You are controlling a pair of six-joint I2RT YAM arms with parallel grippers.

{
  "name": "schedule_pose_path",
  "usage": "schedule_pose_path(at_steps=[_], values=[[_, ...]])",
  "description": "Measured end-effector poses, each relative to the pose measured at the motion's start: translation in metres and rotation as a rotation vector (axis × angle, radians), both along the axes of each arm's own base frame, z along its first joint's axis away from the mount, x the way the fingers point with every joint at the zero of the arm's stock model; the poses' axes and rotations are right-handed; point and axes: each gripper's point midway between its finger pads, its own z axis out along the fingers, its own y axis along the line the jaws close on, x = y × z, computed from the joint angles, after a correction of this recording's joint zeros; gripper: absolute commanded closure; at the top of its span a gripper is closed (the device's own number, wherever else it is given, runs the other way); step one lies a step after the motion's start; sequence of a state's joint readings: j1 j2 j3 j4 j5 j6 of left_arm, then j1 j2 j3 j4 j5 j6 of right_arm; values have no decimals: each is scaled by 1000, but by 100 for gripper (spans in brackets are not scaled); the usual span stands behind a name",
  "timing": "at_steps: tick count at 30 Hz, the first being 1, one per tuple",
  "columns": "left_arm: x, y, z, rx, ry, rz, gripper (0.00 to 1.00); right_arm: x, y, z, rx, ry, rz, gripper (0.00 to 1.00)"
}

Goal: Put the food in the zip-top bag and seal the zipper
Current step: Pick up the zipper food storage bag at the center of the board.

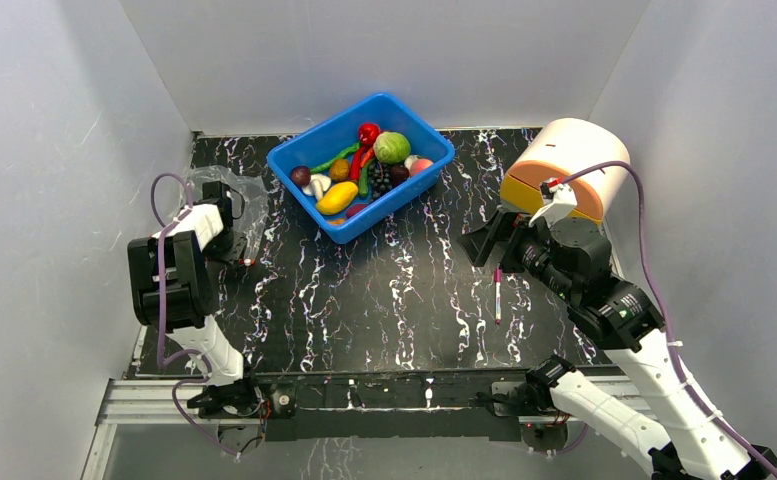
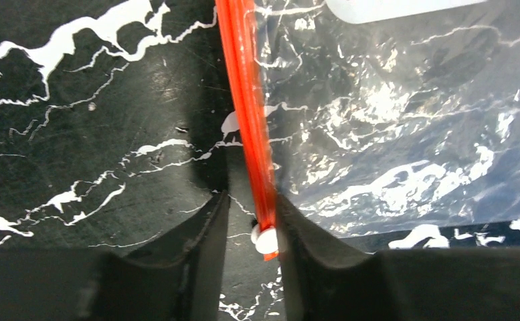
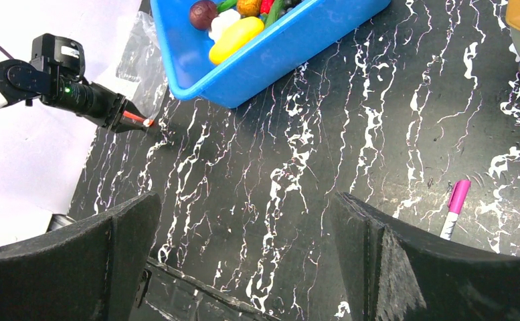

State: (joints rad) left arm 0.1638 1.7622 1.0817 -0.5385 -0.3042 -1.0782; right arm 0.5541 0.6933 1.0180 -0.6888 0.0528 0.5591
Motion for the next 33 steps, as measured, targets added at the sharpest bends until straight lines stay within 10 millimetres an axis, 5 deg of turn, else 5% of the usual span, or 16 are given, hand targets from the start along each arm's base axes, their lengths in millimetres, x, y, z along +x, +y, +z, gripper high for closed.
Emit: schedule_pose_path(at_steps=[6,16,22,26,33], values=[[-4,1,0,-2,22,4,100,0,0,0,-1,1,0,2],[-6,0,1,-2,16,-5,100,-2,-1,-4,4,21,-9,2],[-35,-4,5,-4,51,-34,100,-3,-1,-3,13,25,-12,2],[-49,-6,25,9,30,-68,100,-2,0,-4,21,37,-16,2],[-57,-7,88,104,-115,-189,100,0,1,-11,11,68,-23,3]])
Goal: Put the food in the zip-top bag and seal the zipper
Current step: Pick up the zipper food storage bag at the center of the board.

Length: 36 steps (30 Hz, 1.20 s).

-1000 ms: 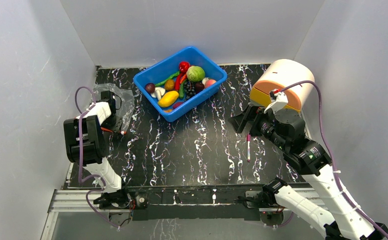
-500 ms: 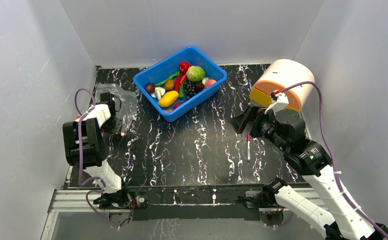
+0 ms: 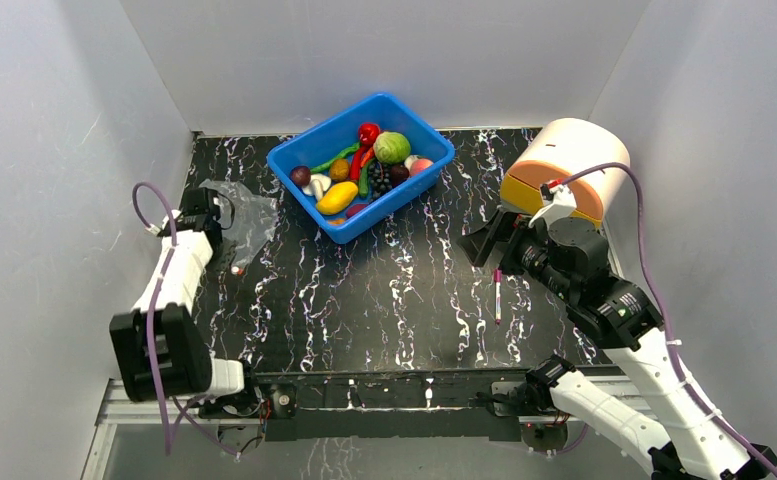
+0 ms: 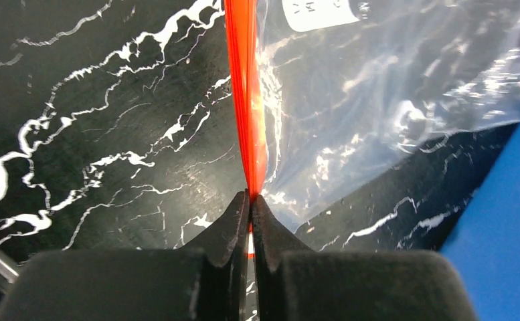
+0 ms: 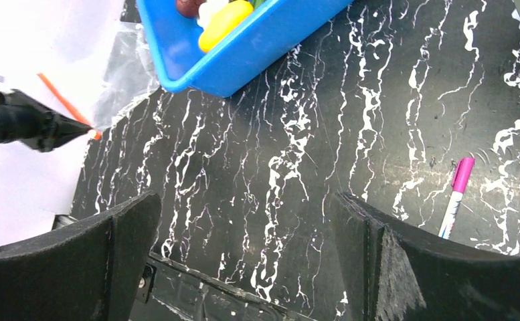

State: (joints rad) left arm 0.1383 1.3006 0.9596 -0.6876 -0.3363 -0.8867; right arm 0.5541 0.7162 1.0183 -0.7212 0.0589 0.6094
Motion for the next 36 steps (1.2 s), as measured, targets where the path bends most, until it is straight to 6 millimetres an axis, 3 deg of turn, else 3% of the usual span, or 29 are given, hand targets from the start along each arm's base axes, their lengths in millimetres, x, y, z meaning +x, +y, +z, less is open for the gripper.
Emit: schedule_pose_path(at_steps=[7,11,16,20,29,36], values=[[-9,-16,58,104,-158,-230,100,8,1,-7,-36,42,-19,3],[-11,-38,90,117,-278,-409,100,11,3,-4,-36,43,-19,3],[-7,-66,115,72,-339,-616,100,13,6,-1,-24,42,-14,5],[-6,-87,119,21,-338,-749,100,15,13,-2,-4,56,3,8],[-26,-137,128,-120,-372,-1014,100,22,40,-15,31,136,84,13],[-43,-177,151,-238,-506,-1181,100,27,62,-12,117,172,132,30]])
